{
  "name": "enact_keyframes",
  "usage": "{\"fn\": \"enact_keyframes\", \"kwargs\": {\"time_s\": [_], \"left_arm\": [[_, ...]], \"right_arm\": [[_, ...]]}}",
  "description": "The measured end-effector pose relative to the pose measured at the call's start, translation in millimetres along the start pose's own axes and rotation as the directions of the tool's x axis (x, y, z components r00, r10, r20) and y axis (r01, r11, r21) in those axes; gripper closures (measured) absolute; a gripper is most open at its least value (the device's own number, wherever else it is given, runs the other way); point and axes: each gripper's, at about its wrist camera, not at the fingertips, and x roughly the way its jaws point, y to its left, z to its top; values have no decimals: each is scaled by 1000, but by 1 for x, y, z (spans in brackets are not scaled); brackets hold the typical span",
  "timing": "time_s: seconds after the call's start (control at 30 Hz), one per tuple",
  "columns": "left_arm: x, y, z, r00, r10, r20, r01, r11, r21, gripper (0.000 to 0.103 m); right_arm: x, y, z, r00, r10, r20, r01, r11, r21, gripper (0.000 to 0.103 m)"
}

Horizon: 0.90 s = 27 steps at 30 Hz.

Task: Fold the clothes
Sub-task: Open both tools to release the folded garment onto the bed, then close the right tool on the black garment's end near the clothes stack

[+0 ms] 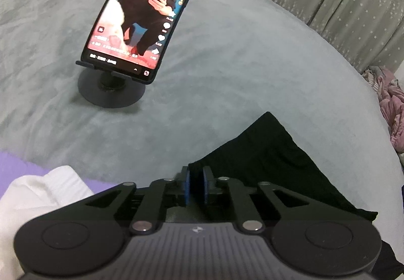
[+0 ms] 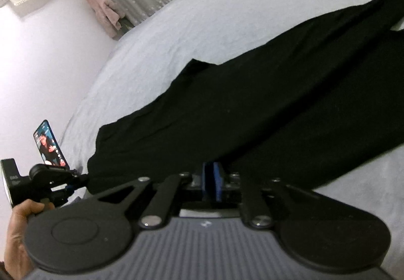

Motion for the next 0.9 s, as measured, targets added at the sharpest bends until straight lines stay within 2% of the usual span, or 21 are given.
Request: {"fn": "enact_keyframes", "kwargs": {"time_s": [0.03, 0.1, 0.2, 0.3, 0.47, 0.63, 0.73, 0.8, 0.9], "left_arm": [[-1, -1, 0, 1000, 6, -2, -6, 1000, -3, 77], [-5, -5, 1, 999, 36, -5, -36, 999, -4, 69], [-13, -17, -1, 997, 72, 4, -72, 997, 14, 51], [-22, -31, -5, 998, 64, 17, -65, 997, 50, 48], [-41, -65, -22, 998, 57, 41, -63, 987, 151, 34], [-57, -100, -44, 998, -33, 50, 20, 971, 238, 25], [-61, -131, -64, 992, -123, 15, 112, 943, 312, 25], [-62, -154, -80, 984, -179, -26, 176, 914, 365, 25], [-62, -178, -96, 971, -229, -64, 235, 880, 413, 25]], "right_arm": [[-2, -1, 1, 1000, -1, 3, 1, 1000, 2, 76], [-6, -2, 3, 1000, -1, 6, 1, 1000, 7, 71], [-18, -6, 8, 1000, -8, 18, 8, 1000, 13, 65], [-30, -15, 12, 999, -22, 34, 22, 1000, 20, 60], [-43, -35, 18, 998, -45, 36, 43, 998, 40, 52], [-57, -62, 35, 996, -71, 44, 69, 997, 40, 46], [-67, -80, 49, 993, -104, 54, 102, 994, 33, 46], [-75, -92, 58, 989, -132, 67, 130, 991, 31, 46], [-85, -112, 76, 981, -172, 92, 168, 985, 42, 46]]}}
